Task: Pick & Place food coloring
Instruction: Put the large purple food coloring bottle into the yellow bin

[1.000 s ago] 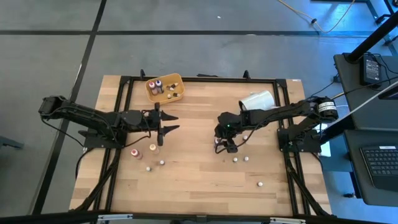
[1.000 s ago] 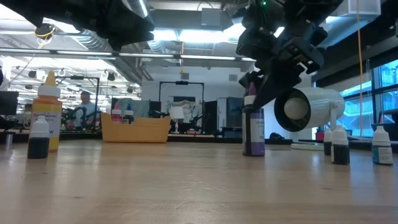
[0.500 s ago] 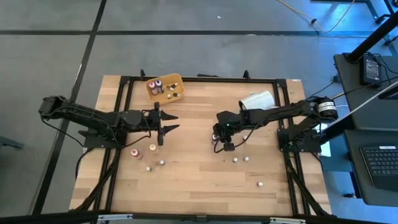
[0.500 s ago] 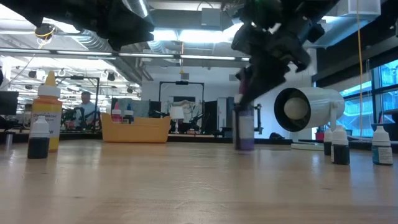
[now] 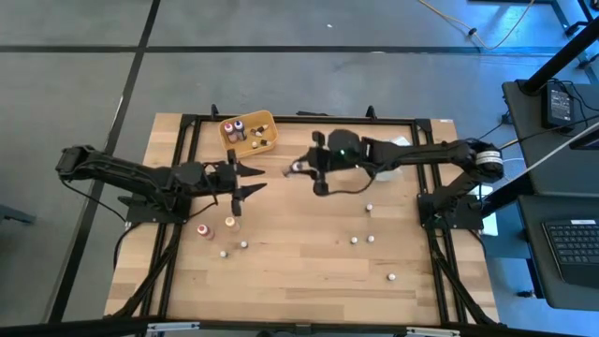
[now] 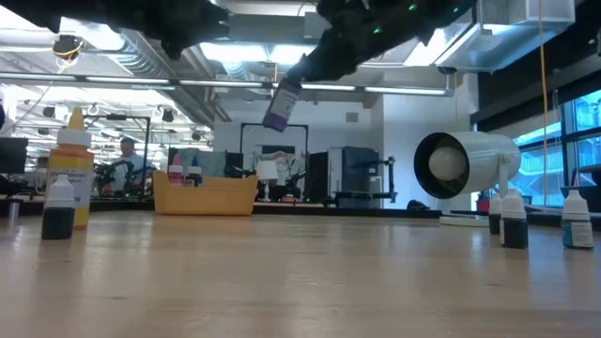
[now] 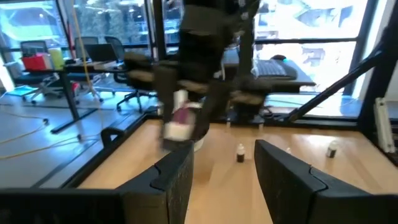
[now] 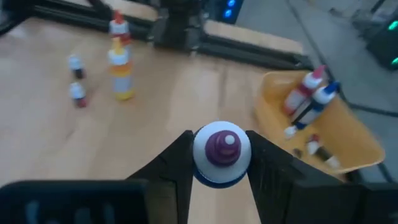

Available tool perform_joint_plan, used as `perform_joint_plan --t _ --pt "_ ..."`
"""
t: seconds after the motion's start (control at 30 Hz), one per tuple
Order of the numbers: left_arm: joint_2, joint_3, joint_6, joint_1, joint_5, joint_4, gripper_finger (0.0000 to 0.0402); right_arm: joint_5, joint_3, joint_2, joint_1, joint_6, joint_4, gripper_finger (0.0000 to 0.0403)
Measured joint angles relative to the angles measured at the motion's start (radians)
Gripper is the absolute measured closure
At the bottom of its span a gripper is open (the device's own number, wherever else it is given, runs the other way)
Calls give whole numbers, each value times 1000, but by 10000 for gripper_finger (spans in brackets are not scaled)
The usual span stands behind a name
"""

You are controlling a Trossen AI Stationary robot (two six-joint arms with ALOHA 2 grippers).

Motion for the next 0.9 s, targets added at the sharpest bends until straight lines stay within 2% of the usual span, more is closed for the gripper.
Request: perform_joint_plan --t 0.23,0.33,0.53,0.9 --pt "-12 0 -1 0 30 -2 239 -39 192 184 -68 4 -49 278" --pt "-12 0 -1 0 24 -2 237 -92 293 276 -77 15 -107 277" --pt "-11 0 -2 0 24 -2 240 -104 436 418 -81 23 -171 277" --pt "-11 0 -2 0 26 -10 240 -155 461 522 -94 28 -194 276"
